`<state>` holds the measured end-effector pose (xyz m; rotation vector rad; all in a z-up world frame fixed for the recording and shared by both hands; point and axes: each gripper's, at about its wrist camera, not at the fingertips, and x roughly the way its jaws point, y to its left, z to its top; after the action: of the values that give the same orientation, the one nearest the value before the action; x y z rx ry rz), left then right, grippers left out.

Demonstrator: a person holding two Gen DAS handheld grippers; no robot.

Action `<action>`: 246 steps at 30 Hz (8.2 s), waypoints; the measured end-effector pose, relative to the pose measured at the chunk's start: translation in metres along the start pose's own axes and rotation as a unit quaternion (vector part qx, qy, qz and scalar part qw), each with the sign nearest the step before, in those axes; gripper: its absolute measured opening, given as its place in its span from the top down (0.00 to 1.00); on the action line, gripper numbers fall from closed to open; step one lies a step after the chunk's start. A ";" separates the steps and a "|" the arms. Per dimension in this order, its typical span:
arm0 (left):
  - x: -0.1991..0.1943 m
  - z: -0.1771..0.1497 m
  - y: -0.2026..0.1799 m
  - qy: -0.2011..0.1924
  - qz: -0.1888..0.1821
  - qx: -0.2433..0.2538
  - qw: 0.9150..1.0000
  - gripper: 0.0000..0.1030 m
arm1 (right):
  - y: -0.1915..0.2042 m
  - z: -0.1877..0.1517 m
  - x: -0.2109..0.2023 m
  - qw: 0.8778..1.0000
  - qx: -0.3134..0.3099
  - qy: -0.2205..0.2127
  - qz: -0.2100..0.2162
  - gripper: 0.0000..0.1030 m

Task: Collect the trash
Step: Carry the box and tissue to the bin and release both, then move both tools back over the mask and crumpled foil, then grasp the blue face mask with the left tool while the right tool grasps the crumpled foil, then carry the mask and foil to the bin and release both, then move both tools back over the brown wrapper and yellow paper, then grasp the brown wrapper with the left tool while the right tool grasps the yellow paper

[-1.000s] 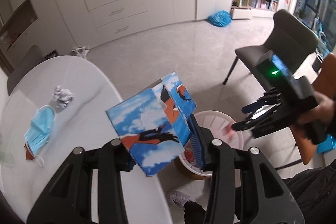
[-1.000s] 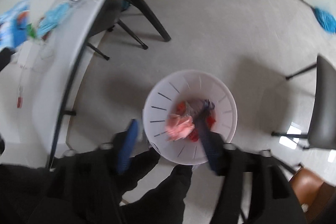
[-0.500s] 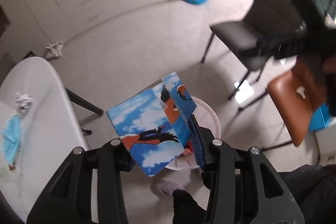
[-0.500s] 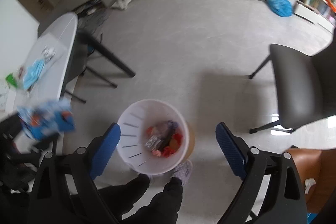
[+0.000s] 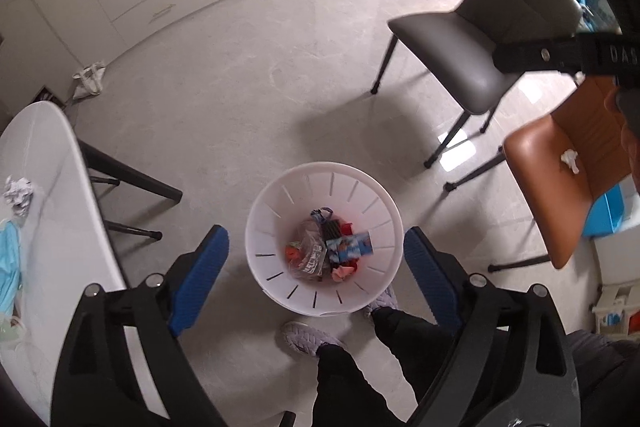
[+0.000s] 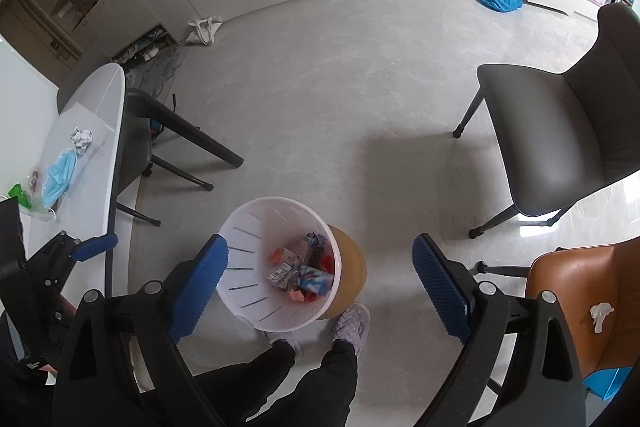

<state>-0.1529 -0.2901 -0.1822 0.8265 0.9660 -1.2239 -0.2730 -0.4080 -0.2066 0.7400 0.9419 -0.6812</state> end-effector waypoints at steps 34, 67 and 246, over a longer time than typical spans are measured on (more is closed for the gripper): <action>-0.135 -0.136 0.303 -0.103 0.242 -0.369 0.891 0.08 | 0.323 0.041 0.032 0.951 -0.289 -0.016 0.108 0.03; -0.054 -0.146 0.409 -0.042 0.211 -0.509 0.834 0.82 | 0.419 0.066 0.101 0.934 -0.332 0.045 0.127 0.03; -0.027 -0.214 0.505 -0.034 0.213 -0.472 0.855 0.58 | 0.545 0.007 0.126 0.898 -0.421 0.034 0.124 0.03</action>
<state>0.3116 -0.0014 -0.2351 0.1717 1.0891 -0.2868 0.2101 -0.1274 -0.1771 0.0968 1.0627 0.0162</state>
